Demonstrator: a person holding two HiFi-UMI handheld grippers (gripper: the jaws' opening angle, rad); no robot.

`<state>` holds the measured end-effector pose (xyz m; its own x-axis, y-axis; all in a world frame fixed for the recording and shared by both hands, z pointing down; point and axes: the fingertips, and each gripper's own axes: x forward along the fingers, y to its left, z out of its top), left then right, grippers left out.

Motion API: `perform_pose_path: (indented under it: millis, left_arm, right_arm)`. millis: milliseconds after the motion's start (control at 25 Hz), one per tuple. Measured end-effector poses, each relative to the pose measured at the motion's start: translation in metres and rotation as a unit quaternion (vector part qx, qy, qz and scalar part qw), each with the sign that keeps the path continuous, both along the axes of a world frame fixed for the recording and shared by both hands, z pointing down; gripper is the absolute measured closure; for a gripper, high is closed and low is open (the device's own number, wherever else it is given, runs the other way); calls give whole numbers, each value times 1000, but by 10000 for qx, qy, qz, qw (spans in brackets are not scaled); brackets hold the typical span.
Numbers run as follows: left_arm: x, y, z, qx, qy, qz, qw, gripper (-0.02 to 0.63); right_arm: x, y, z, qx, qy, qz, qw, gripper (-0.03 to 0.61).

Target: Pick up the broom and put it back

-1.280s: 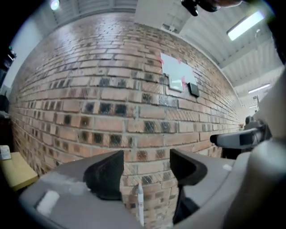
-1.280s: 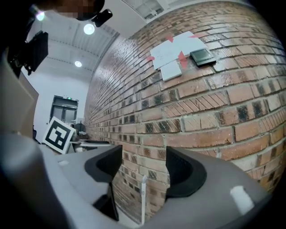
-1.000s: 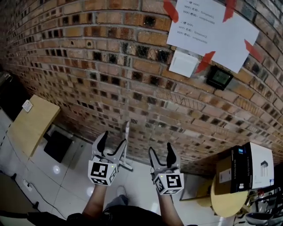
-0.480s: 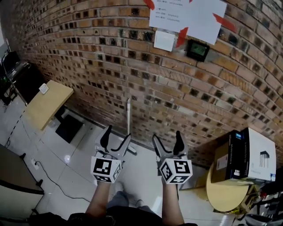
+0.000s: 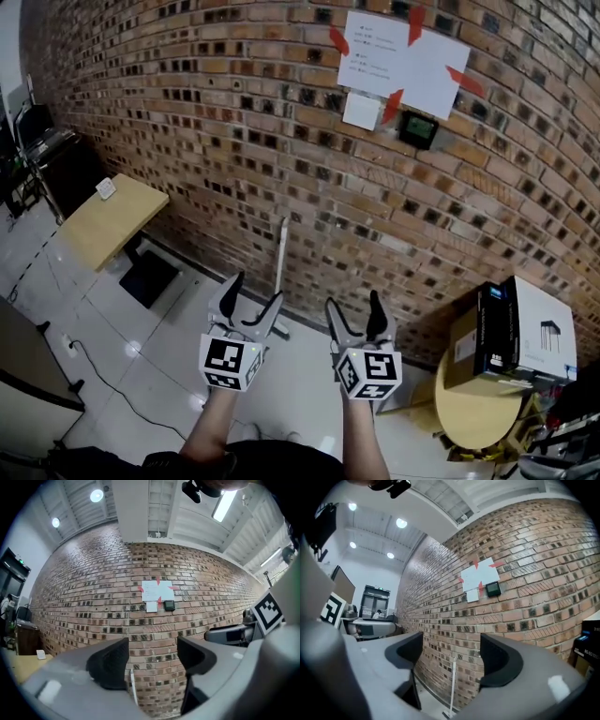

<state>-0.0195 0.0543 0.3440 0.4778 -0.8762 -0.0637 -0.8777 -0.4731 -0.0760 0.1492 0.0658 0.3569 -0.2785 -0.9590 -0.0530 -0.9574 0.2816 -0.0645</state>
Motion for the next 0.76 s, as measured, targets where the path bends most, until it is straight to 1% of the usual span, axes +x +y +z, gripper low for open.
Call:
perform_pose_path:
  millis: [160,360,560,760]
  left_arm:
    - [-23,15,-5,51,54,-46,10000,302]
    - [-41,27,-14,160,167,-70,9997,305]
    - [-50,37,-16,164,291,-6,9994,308]
    - [-58,41,-16,153,235,23,9996,311]
  right_arm:
    - [-29,13,-17,248,50,-83,9996,192]
    - [-55,26,-25,375,76,-197,9991,192]
    - [-66,36,-24,373,127,-207,9990,192]
    - [-74,39,-25,374,117,-160,9991,192]
